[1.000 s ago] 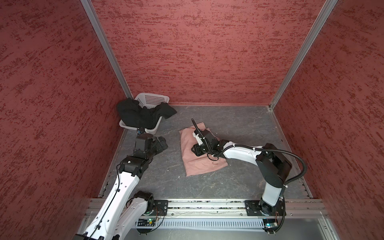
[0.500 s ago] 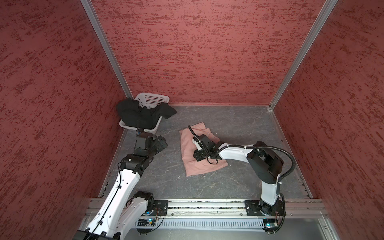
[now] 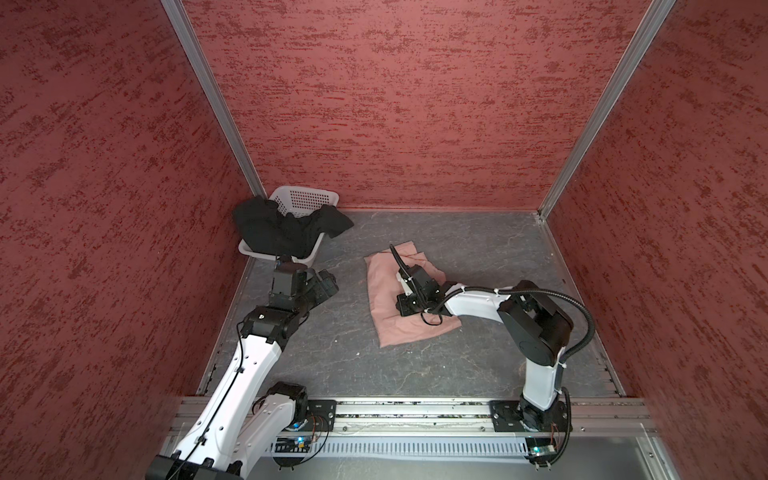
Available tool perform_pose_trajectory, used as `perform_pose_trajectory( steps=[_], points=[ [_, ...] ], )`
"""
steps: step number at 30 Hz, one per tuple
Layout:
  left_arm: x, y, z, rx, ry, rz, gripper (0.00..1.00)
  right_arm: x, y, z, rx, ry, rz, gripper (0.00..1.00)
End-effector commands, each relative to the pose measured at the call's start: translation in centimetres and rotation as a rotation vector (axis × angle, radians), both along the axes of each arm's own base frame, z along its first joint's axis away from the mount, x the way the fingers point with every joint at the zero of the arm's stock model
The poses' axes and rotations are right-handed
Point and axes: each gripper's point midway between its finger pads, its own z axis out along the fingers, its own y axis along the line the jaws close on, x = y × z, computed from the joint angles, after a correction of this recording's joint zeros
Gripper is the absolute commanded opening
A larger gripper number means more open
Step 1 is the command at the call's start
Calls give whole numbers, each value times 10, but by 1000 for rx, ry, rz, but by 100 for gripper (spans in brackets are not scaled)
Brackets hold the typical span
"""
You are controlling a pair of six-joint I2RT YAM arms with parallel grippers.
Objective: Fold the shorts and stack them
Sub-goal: 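Press and smooth the folded shorts with the right gripper, pushing away from the robot, then push the folded pink shorts with the right gripper toward the far corner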
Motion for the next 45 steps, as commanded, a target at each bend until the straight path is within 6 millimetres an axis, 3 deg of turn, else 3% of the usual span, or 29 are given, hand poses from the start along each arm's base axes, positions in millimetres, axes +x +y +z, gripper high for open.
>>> perform_pose_trajectory(
  steps=[1,9,13,16,18,22,26,31,37,41,45],
  points=[
    [4,-10,13,17,-34,-71,99,-3,-38,-16,-20,76,-112,18],
    [2,-28,18,21,-67,-165,99,24,-83,10,13,30,-254,16],
    [0,-31,24,16,-99,-188,99,31,-76,42,55,-48,-211,21],
    [-3,-32,25,22,-102,-205,99,36,-72,60,84,-74,-215,38],
    [-7,-31,25,22,-101,-207,99,37,-72,63,92,-75,-240,38],
    [-13,-31,24,17,-102,-211,99,34,-72,50,117,-25,-312,35],
    [-16,-32,21,7,-93,-219,99,29,-86,32,130,-1,-412,27],
    [-14,-28,22,35,-87,-211,99,36,-103,16,170,32,-484,17],
    [-13,-28,26,25,-85,-201,99,58,-146,5,152,33,-565,14],
    [-13,-27,20,27,-71,-193,99,80,-177,0,187,47,-624,10],
    [-15,-25,28,43,-62,-192,99,103,-209,-3,214,51,-703,6]
  ],
)
